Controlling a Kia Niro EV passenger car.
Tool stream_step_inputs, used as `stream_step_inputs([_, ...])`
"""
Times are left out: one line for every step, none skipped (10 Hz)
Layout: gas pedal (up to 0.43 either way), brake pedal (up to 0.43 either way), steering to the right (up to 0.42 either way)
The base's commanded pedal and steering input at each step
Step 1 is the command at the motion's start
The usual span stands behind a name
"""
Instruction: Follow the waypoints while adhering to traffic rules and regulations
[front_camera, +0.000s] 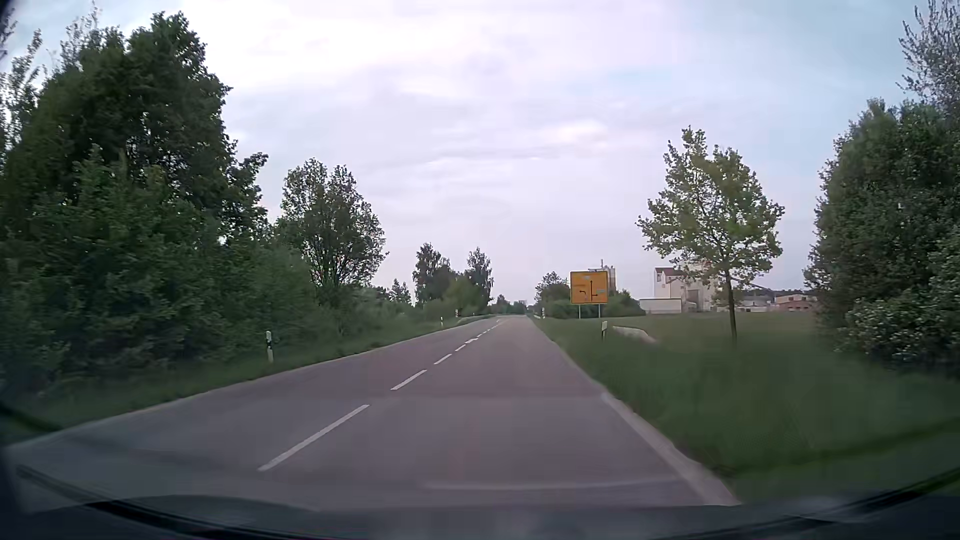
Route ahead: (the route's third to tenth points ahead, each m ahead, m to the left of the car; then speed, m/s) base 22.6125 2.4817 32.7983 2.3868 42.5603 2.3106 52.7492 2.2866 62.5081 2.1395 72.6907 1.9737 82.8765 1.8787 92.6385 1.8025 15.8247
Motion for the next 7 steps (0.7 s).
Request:
stream_step_inputs([0.157,0.0,0.002])
stream_step_inputs([0.157,0.0,0.002])
stream_step_inputs([0.157,0.0,0.002])
stream_step_inputs([0.157,0.0,0.002])
stream_step_inputs([0.157,0.0,0.002])
stream_step_inputs([0.157,0.0,0.002])
stream_step_inputs([0.15,0.0,0.002])
